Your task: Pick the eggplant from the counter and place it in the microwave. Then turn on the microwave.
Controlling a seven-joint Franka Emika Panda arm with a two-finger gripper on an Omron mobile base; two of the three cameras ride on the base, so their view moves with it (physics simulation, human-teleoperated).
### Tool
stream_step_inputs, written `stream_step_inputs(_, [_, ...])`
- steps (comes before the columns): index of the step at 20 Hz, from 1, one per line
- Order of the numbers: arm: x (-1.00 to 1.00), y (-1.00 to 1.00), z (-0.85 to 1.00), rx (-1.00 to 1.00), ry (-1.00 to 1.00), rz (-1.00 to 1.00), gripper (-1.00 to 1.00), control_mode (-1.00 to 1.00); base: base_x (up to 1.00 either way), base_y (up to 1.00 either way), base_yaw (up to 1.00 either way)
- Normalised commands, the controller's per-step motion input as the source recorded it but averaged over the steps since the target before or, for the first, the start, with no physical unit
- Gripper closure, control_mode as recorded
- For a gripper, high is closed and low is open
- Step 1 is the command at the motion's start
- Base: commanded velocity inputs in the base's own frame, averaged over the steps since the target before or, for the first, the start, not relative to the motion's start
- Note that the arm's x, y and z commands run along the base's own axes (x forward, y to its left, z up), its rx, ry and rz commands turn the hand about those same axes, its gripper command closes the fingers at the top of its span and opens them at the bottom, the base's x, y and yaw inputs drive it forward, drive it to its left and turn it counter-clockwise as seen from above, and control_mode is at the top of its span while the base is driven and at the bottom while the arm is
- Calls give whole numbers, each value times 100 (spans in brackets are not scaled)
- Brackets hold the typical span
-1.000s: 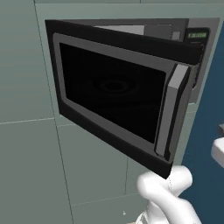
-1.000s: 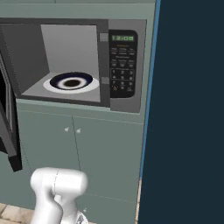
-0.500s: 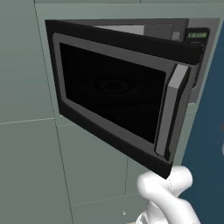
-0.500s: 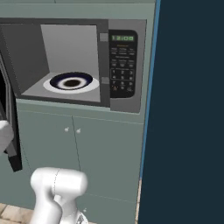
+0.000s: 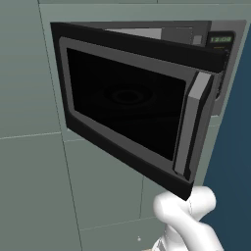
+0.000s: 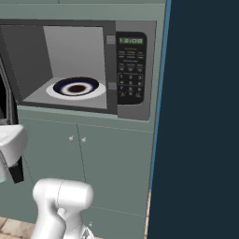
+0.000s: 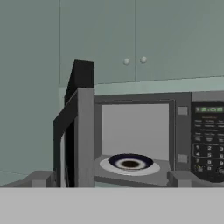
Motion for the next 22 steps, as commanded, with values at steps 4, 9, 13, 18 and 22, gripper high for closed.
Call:
stream_step_inputs(4, [12, -5, -4, 3, 0, 9, -100, -100, 0, 0, 0])
stream_step_inputs(9, [17, -1, -9, 3, 2, 11, -100, -100, 0, 0, 0])
stream_step_inputs(13, [23, 0, -9, 3, 2, 10, -100, -100, 0, 0, 0])
stream_step_inputs(18, [26, 0, -7, 3, 1, 9, -100, -100, 0, 0, 0])
stream_step_inputs(22, [27, 0, -7, 2, 1, 9, -100, -100, 0, 0, 0])
